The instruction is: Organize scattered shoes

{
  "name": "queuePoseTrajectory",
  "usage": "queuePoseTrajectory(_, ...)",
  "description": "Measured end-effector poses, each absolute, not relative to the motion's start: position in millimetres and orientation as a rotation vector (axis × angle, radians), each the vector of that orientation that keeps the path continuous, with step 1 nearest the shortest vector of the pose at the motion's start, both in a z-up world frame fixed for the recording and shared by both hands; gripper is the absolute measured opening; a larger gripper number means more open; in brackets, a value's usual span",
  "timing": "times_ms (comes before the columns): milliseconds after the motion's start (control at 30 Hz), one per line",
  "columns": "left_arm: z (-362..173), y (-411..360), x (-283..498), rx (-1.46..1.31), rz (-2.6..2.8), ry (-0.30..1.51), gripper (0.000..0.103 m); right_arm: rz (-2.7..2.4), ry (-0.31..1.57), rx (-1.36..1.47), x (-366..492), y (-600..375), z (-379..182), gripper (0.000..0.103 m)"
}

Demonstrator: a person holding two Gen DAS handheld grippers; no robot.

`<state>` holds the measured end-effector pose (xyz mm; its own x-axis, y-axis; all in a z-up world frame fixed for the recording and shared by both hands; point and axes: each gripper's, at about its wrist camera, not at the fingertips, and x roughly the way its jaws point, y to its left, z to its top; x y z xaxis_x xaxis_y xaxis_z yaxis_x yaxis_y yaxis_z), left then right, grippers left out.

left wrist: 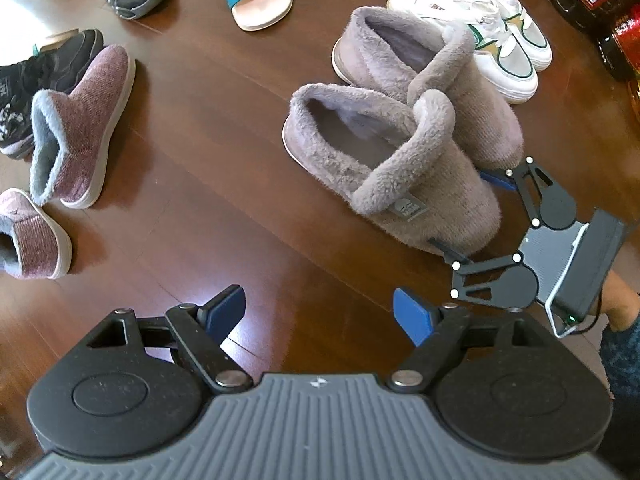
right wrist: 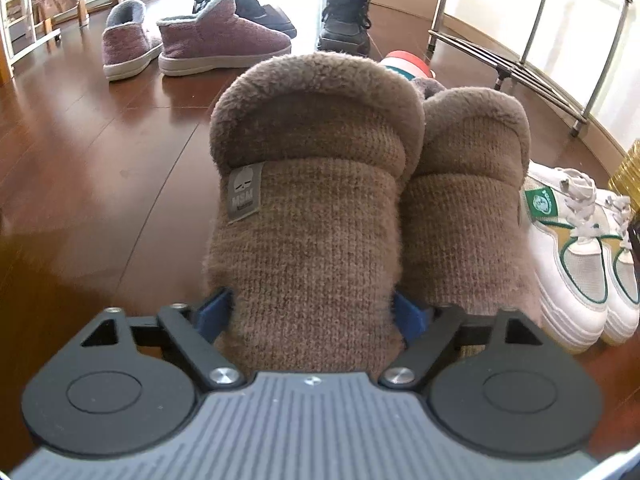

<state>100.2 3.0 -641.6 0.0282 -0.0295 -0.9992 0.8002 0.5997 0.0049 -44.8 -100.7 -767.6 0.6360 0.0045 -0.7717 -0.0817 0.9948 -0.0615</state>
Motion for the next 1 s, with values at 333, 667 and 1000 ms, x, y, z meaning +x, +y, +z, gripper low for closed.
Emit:
queuePoseTrajectory(333,-638,-18,87,0.749,-0.752,1.298,0.083,-0.222,0.812,0.289,-89,-165,-682,0.093)
queuePoseTrajectory(667,-632,-33,54,0.792,-0.757,1.177,0.083,-0.398,0.733,0.434,-113,-227,-611,0.095)
queuePoseTrajectory(1000,-623,-25,16,0.795,-0.823,1.17,0.083,-0.441,0.715,0.413,-118,-240,-576,0.096)
